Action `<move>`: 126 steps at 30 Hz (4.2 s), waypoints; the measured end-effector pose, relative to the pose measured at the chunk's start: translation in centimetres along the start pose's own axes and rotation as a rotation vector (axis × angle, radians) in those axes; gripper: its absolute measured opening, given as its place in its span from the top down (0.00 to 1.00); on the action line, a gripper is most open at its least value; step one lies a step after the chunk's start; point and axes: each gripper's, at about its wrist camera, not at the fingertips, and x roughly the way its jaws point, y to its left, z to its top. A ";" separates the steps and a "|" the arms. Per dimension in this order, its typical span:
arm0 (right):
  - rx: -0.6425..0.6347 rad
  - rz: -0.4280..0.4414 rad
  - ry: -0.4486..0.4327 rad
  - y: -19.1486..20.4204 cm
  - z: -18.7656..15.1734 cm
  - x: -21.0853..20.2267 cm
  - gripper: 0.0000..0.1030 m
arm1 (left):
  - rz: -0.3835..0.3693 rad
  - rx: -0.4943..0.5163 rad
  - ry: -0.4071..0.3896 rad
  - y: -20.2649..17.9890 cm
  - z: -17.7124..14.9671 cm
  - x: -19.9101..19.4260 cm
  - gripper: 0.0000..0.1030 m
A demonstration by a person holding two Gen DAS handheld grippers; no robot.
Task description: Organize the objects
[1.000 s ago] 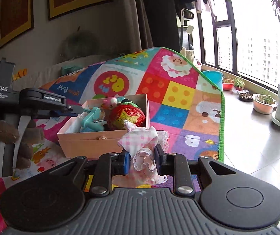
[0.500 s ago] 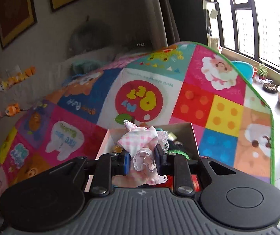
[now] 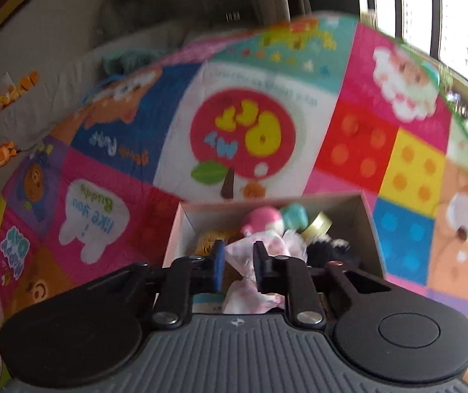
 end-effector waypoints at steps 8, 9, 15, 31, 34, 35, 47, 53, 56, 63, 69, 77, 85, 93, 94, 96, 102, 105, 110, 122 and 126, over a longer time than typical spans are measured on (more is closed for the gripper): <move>0.021 -0.102 0.105 -0.6 -0.6 5.6 0.88 | 0.038 0.005 0.016 0.9 -0.4 0.1 0.84; 0.032 -0.071 0.107 -0.5 -0.7 5.6 0.89 | 0.040 0.001 0.021 0.9 -0.3 0.3 0.84; 0.047 -0.014 0.061 -2.1 -0.9 3.8 0.88 | 0.060 0.043 0.055 -0.6 -0.1 1.3 0.84; -0.214 -0.025 -0.217 -10.5 -13.3 -9.5 0.53 | 0.289 0.314 0.076 -9.0 5.3 11.7 0.83; -0.219 0.006 -0.167 -10.8 -15.4 -7.7 0.53 | 0.362 0.298 0.147 -8.4 5.8 13.8 0.83; -0.222 0.015 -0.155 -10.6 -15.8 -7.0 0.53 | 0.371 0.279 0.169 -8.0 5.7 14.3 0.80; -0.221 0.070 -0.104 -5.0 -14.2 -3.1 0.51 | 0.424 0.196 0.099 -2.0 6.0 9.5 0.37; -0.217 0.083 -0.098 -0.1 -12.6 -0.7 0.51 | 0.483 0.095 0.035 3.2 8.1 7.6 0.13; -0.223 0.079 -0.103 1.5 -12.0 -0.1 0.51 | 0.479 0.075 0.023 4.7 8.7 7.2 0.10; -0.216 0.047 -0.103 2.5 -11.7 0.2 0.50 | 0.461 0.078 -0.014 5.4 8.5 6.7 0.10; -0.078 0.056 -0.097 1.3 -13.4 -1.0 0.35 | 0.451 0.119 -0.128 3.0 6.6 3.1 0.18; -0.106 -0.008 -0.111 2.3 -19.6 -4.1 0.20 | 0.402 0.255 -0.058 -1.3 -2.1 -0.2 0.18; -0.103 -0.032 -0.103 1.6 -21.2 -4.9 0.00 | 0.481 0.275 -0.049 -1.7 -5.2 2.0 0.19; -0.153 -0.104 -0.089 2.8 -19.6 -2.8 0.00 | 0.610 0.324 -0.041 -2.4 -4.7 4.5 0.15; -0.147 -0.107 -0.096 2.7 -19.6 -2.7 0.00 | 0.609 0.318 -0.040 -2.3 -4.6 4.6 0.14; -0.142 -0.113 -0.121 2.7 -19.8 -2.6 0.00 | 0.605 0.307 -0.041 -2.1 -4.6 4.6 0.14; -0.130 -0.139 -0.164 3.1 -20.2 -2.5 0.00 | 0.616 0.305 -0.040 -2.1 -4.5 4.9 0.11; -0.131 -0.132 -0.163 3.0 -20.0 -2.3 0.00 | 0.616 0.305 -0.041 -2.1 -4.5 4.9 0.11; -0.129 -0.130 -0.164 2.9 -20.0 -2.4 0.00 | 0.619 0.307 -0.040 -2.1 -4.5 5.0 0.11; -0.126 -0.127 -0.164 2.9 -20.0 -2.4 0.00 | 0.619 0.307 -0.040 -2.1 -4.5 4.9 0.11; -0.126 -0.128 -0.164 3.0 -20.0 -2.4 0.00 | 0.618 0.306 -0.039 -2.1 -4.4 4.9 0.11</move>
